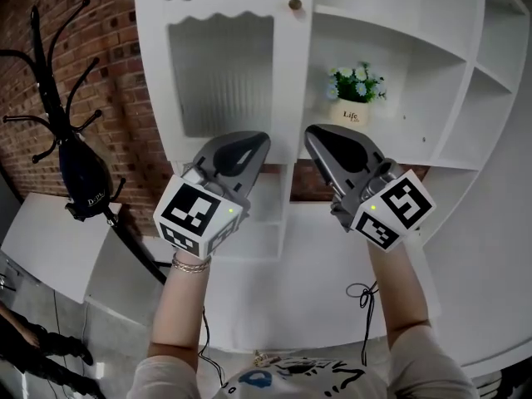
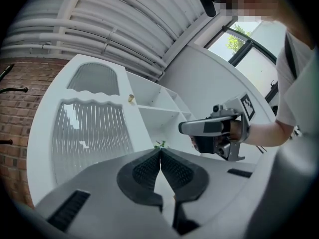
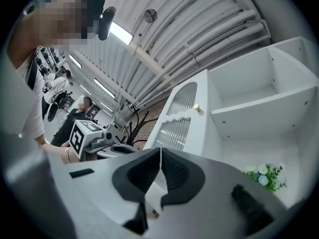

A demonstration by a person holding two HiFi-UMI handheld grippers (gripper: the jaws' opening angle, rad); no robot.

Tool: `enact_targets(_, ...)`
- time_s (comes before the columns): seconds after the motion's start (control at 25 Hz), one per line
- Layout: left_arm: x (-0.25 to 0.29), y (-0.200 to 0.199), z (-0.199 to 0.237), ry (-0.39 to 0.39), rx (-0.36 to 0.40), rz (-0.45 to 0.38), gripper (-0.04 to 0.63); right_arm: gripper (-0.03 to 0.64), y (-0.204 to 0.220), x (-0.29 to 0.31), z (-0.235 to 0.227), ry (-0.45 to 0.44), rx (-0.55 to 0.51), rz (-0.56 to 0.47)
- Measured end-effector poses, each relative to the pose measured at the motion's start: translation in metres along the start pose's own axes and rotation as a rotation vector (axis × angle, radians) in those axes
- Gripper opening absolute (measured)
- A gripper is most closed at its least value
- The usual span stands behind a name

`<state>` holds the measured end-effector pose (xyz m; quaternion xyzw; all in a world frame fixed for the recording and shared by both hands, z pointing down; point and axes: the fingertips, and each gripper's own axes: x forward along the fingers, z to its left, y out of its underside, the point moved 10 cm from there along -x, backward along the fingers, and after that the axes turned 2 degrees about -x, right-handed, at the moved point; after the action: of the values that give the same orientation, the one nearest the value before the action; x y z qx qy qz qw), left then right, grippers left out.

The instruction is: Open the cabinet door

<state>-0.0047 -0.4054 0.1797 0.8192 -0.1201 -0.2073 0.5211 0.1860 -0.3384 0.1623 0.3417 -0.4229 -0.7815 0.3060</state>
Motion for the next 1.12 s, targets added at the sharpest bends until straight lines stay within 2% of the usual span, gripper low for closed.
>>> enact_targets(0.28,0.009,-0.018,0.022,0.015,0.047,-0.048,0.015,0.028,-0.016,0.021,-0.005,0.035,-0.062,-0.010)
enact_targets(0.56,0.019,-0.051,0.035,-0.019,0.097,-0.090,0.015,0.028,-0.038,0.035,-0.020,0.049,-0.120,-0.014)
enact_targets(0.96,0.040,-0.081,0.045,-0.043,0.101,-0.110,0.015,0.028,-0.062,0.041,-0.041,0.035,-0.158,-0.043)
enact_targets(1.12,0.053,-0.094,0.052,-0.089,0.151,-0.086,0.015,0.029,-0.070,0.049,-0.055,0.069,-0.194,-0.032)
